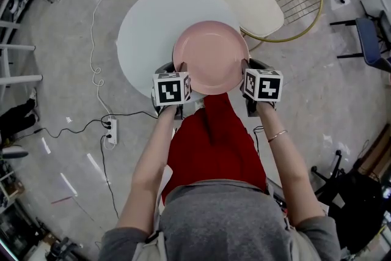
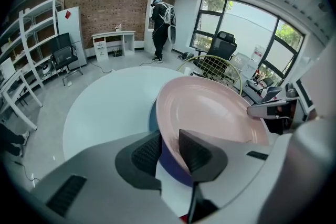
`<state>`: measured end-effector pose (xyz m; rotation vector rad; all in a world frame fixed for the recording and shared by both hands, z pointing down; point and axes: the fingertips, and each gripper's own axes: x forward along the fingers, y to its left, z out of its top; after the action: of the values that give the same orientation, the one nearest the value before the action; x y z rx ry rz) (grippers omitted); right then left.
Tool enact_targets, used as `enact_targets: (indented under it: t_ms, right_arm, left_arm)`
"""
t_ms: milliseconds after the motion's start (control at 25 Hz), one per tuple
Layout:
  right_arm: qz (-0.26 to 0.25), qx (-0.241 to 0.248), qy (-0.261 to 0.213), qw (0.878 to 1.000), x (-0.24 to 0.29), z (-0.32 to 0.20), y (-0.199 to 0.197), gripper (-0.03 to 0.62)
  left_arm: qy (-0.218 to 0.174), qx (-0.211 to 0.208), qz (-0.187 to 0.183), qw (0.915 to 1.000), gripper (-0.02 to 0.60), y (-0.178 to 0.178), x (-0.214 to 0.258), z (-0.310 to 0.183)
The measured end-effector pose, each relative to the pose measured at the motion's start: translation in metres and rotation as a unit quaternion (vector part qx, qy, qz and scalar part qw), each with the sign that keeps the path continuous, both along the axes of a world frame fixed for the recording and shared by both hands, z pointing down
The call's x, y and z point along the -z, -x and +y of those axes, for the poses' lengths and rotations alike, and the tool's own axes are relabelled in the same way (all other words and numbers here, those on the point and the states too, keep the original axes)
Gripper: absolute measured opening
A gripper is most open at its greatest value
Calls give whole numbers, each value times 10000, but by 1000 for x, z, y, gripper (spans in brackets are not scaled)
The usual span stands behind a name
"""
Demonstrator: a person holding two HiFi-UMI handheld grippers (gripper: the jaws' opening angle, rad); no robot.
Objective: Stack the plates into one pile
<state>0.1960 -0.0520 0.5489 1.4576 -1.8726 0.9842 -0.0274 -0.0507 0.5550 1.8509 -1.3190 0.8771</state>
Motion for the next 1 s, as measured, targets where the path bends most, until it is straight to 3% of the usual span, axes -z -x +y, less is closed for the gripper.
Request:
enact_targets:
  t_ms: [1000]
  right_arm:
    - [475, 310, -29, 9984, -15, 3, 7, 72]
  left_arm:
    - [-79, -93, -188, 9997, 117, 5, -12, -2]
